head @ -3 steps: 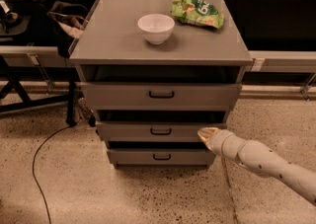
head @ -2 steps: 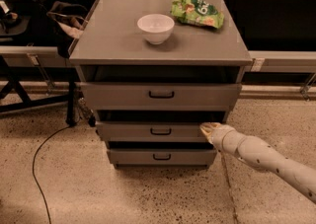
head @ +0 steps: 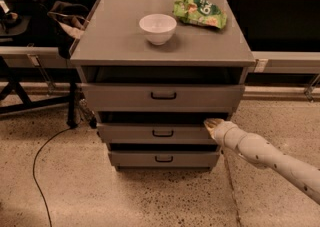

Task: Open middle drawer

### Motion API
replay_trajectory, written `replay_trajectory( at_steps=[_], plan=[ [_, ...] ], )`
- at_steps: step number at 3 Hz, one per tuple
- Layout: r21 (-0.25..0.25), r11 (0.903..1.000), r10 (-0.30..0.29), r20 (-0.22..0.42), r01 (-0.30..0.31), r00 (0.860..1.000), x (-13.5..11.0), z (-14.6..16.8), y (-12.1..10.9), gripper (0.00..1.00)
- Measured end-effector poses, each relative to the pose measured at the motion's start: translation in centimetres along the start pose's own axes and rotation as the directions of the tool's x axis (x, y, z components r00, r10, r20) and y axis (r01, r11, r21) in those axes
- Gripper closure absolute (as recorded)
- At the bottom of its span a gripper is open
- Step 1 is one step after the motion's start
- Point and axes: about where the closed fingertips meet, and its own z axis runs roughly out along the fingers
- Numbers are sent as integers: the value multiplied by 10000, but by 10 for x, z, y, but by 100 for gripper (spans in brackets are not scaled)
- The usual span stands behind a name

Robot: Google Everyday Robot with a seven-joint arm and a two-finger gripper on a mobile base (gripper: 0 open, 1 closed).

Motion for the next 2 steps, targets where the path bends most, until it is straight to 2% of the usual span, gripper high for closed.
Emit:
replay_trajectory(
  at_steps=[2],
  plan=[
    [361, 9987, 368, 20, -368, 9993, 1, 28, -9, 100]
  ],
)
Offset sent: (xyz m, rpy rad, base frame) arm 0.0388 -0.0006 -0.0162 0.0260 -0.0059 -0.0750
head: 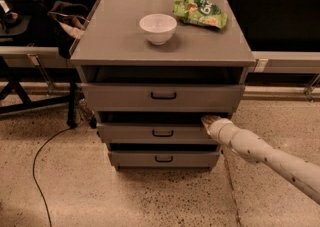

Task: Open middle drawer

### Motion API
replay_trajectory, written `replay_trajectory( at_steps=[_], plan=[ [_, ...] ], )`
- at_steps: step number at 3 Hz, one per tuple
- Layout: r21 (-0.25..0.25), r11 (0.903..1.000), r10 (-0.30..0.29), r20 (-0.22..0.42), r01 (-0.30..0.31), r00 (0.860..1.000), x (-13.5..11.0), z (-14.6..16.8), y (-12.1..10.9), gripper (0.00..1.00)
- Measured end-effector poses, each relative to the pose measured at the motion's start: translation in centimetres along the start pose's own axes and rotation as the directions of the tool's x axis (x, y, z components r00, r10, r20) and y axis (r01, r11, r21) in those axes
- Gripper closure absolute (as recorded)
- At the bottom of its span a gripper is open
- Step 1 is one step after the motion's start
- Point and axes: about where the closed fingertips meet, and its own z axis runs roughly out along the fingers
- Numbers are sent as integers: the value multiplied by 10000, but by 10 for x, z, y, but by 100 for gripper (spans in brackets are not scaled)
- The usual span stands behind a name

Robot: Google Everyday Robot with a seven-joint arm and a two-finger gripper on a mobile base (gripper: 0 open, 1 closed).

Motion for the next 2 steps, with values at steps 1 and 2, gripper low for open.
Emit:
replay_trajectory(
  at_steps=[1, 2],
  plan=[
    [117, 9998, 149, -127, -147, 9998, 3, 11, -3, 100],
    [247, 9993, 289, -425, -279, 9987, 8, 32, -6, 100]
  ],
)
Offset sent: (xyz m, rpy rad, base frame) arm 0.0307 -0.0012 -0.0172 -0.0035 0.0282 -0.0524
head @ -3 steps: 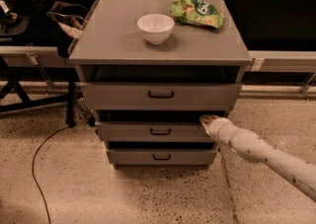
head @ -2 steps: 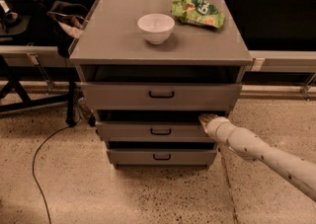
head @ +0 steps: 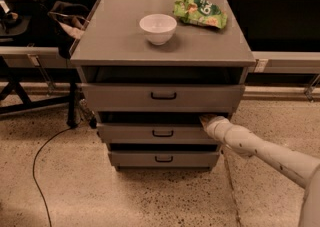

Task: Open middle drawer

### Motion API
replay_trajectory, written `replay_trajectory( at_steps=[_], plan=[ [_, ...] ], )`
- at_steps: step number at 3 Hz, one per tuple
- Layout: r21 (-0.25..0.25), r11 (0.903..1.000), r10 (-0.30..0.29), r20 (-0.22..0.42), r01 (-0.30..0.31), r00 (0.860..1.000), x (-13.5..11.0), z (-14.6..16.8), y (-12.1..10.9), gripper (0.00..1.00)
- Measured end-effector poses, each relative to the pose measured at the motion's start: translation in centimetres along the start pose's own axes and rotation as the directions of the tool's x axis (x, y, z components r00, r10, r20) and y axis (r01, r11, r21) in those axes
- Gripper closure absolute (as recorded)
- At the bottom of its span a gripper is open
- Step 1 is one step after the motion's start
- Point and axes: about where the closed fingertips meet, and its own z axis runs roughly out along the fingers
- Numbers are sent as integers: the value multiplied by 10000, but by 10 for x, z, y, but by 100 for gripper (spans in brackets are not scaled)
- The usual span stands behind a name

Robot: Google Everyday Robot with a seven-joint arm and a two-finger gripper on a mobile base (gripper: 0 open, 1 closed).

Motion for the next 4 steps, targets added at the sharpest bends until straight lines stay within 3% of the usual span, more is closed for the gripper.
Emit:
replay_trajectory(
  at_steps=[2, 4],
  plan=[
    [-26, 10000, -45, -181, 45, 9998, 3, 4, 3, 100],
    [-686, 9968, -477, -1155, 399, 9922, 13, 12, 11, 100]
  ],
)
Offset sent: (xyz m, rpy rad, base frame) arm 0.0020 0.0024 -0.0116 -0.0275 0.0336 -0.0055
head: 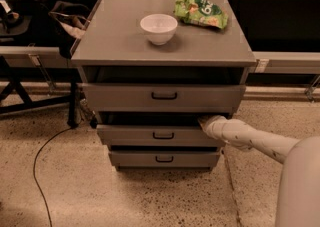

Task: Open middle drawer

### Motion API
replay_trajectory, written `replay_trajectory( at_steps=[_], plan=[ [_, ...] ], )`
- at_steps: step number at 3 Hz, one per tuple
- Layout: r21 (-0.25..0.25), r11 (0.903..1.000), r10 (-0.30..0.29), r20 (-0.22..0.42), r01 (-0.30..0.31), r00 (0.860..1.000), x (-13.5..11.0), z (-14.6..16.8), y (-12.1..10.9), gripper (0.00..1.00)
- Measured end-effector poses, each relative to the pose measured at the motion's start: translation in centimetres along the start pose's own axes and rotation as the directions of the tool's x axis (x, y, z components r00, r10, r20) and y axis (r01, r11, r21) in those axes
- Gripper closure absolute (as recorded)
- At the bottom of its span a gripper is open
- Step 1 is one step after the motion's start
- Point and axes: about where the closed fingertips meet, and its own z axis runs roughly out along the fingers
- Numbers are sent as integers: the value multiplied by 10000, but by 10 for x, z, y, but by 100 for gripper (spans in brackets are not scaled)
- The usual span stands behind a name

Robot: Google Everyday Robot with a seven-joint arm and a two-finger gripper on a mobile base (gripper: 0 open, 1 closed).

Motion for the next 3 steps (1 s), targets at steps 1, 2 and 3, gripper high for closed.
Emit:
replay_trajectory(
  at_steps=[1, 2, 3],
  plan=[
    [-1, 10000, 0, -3, 0, 10000, 0, 0, 0, 100],
    [-471, 9987, 126, -957, -171, 9953, 23, -12, -2, 100],
    [-473, 9987, 126, -960, -172, 9953, 22, -13, -2, 100]
  ],
)
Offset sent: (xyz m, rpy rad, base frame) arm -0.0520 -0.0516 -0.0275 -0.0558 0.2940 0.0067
